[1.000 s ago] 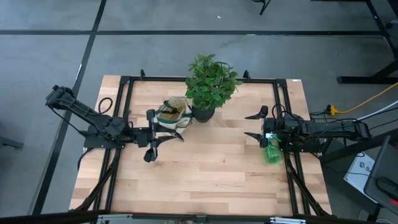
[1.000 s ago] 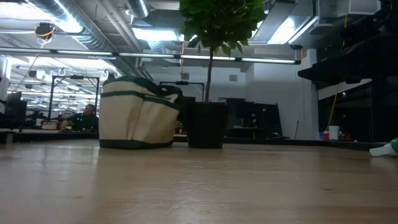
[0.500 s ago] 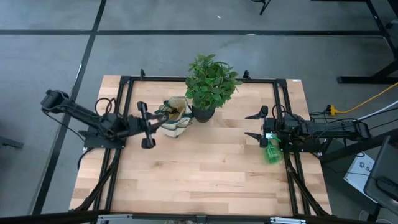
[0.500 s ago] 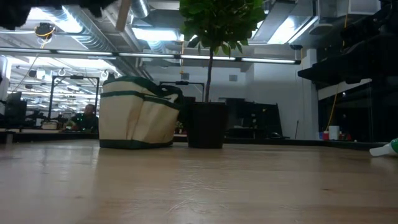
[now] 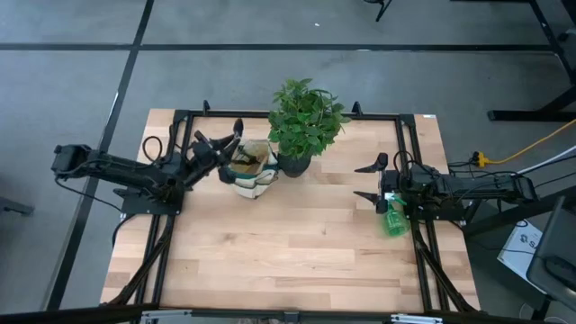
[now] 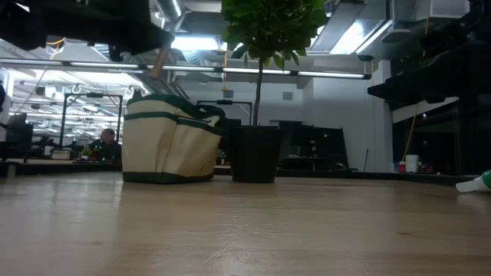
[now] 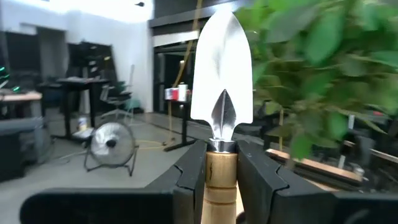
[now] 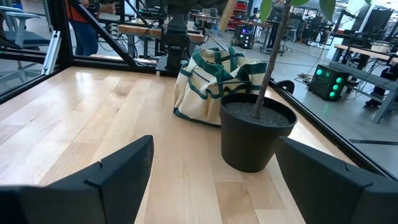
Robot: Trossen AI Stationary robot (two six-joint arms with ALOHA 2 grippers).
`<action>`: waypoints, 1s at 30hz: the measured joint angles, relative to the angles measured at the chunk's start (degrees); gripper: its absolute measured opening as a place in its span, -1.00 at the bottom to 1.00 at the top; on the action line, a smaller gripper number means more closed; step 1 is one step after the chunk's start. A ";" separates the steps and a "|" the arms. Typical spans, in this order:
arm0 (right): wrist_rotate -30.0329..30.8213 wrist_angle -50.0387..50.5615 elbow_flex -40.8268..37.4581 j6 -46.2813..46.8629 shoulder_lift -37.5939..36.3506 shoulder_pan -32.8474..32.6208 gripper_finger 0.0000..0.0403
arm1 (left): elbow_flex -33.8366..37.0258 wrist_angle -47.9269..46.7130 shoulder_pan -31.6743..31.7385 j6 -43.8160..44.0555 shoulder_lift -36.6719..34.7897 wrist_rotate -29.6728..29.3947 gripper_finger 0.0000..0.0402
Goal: Pick & Place Garden tools in Gardening bag
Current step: Put the brown trowel into the white bag
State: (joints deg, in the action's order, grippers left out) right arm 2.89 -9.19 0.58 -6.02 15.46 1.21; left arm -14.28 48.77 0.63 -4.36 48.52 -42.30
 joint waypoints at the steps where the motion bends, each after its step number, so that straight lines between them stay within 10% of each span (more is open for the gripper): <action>1: 0.00 -0.02 0.00 -0.01 -0.01 0.00 0.69 | 0.00 0.21 0.89 1.06 0.58 0.05 -0.67; 30: -0.01 -0.02 0.00 -0.01 -0.01 0.00 0.69 | -9.99 -5.10 5.59 11.82 14.44 2.80 -0.67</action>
State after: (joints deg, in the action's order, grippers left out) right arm 2.88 -9.21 0.58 -6.03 15.45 1.21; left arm -24.27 43.67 6.22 7.46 62.96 -39.50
